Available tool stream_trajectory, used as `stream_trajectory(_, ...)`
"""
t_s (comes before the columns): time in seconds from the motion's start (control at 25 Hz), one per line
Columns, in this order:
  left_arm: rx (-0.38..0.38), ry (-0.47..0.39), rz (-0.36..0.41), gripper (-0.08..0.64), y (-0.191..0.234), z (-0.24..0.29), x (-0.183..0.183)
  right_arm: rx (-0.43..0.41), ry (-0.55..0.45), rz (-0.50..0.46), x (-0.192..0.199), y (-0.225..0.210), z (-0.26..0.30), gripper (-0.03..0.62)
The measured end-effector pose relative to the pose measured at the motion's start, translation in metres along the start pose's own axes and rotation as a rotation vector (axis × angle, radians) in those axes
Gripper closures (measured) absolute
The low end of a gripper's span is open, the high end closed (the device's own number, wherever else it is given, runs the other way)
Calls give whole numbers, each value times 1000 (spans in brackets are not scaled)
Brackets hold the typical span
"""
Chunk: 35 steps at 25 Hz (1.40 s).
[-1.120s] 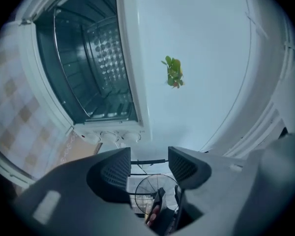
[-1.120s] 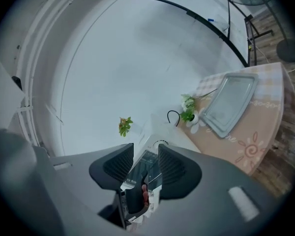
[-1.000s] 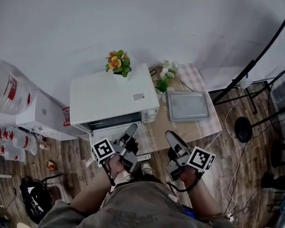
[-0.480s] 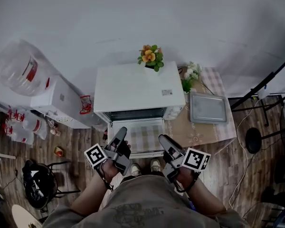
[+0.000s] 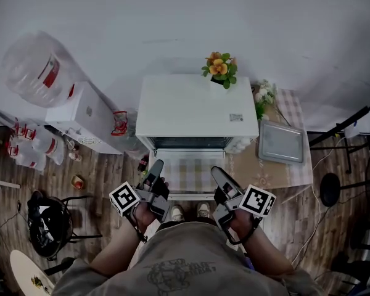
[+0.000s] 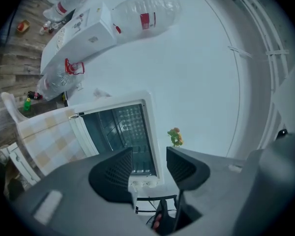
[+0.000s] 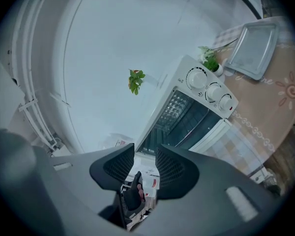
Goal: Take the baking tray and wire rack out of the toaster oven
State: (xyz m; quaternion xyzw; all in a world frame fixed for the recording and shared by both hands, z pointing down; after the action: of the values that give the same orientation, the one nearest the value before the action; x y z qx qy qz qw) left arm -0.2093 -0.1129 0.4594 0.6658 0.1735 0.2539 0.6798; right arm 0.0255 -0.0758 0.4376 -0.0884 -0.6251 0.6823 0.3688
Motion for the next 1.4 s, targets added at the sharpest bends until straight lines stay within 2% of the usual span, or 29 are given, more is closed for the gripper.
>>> stream_trajectory(0.2, -36, -69, 8, 358, 13, -1, -13, 47, -47, 32, -3, -16, 9, 436)
stream_trajectory(0.32, -25, -112, -18, 358, 18, 6, -20, 46, -74, 61, -6, -24, 20, 439)
stream_trajectory(0.52, -60, -107, 3, 359, 38, 23, -25, 62, -130, 69, -17, -43, 39, 439)
stream_trajectory(0.64, -70, -115, 15, 366, 47, 34, -27, 54, -178, 100, -24, -58, 48, 423)
stream_trajectory(0.8, -78, -123, 32, 377, 65, 42, -29, 68, -216, 131, -25, -80, 58, 434)
stream_trajectory(0.92, -75, -140, 40, 380, 79, 48, -32, 74, -228, 143, -28, -98, 70, 439)
stream_trajectory(1.12, -120, -190, 23, 393, 115, 63, -37, 70, -228, 155, -28, -128, 91, 418)
stream_trajectory(1.4, -119, -175, 19, 393, 149, 85, -35, 85, -267, 205, -28, -166, 108, 423)
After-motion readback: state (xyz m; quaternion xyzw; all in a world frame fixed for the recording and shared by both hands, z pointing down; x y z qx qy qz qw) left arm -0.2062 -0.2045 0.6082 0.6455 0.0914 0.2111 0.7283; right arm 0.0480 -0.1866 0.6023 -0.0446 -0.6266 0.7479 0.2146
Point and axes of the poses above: the fingertips, and each gripper's own axes: z forward along the fingers, y to its left, x out of its underside, the point moved 5 cm from there along -z, backward along the fingers
